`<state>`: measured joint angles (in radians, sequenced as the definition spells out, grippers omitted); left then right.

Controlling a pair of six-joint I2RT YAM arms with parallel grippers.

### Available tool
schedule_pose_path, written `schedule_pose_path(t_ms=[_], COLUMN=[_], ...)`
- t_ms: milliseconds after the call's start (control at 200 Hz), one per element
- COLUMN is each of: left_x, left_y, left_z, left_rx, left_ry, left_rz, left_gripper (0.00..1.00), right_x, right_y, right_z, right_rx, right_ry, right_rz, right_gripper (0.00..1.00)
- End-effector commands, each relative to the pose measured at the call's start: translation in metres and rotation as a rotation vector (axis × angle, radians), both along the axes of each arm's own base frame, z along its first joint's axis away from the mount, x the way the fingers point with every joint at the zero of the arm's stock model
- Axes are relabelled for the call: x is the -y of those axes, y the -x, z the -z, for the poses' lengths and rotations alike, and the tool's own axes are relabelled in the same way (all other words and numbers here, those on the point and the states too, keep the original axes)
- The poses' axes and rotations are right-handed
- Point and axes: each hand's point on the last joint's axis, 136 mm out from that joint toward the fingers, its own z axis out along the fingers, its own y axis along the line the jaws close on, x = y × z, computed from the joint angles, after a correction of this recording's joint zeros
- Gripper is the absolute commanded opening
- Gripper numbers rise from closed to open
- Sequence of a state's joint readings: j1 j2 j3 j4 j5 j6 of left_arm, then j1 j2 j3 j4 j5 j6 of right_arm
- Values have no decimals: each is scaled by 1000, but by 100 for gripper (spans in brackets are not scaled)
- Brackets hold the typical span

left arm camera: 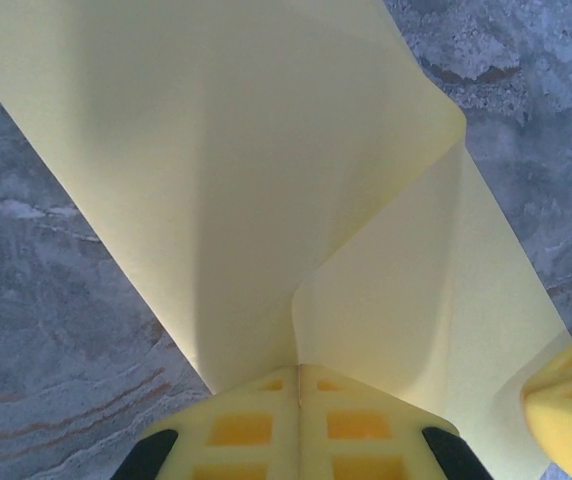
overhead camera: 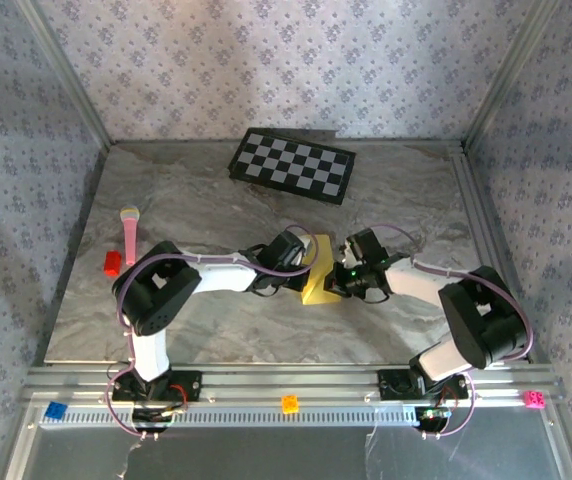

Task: Fold a paper plane with a square sheet of paper (pick it up from the middle)
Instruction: Fold the triangle a second time at the center of the table.

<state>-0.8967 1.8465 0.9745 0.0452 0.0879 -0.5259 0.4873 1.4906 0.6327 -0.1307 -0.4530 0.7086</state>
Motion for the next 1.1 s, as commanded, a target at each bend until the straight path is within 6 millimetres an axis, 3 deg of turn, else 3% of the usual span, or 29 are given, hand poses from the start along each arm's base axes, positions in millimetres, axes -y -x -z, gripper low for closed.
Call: schedule_pose_path(t_ms=[0, 330, 1094], left_x=[-4, -9, 4], left_y=[5, -1, -3], left_z=[-3, -13, -17], left_rx=[-25, 31, 39], left_ry=[-20, -33, 24], left_rz=[-24, 4, 88], left_gripper=[2, 3, 6], right_x=[6, 27, 24], right_y=[4, 12, 9], right_z=[12, 29, 27], right_rx=[-25, -61, -51], right_ry=[35, 115, 103], right_rz=[29, 45, 29], right_gripper=[4, 1, 1])
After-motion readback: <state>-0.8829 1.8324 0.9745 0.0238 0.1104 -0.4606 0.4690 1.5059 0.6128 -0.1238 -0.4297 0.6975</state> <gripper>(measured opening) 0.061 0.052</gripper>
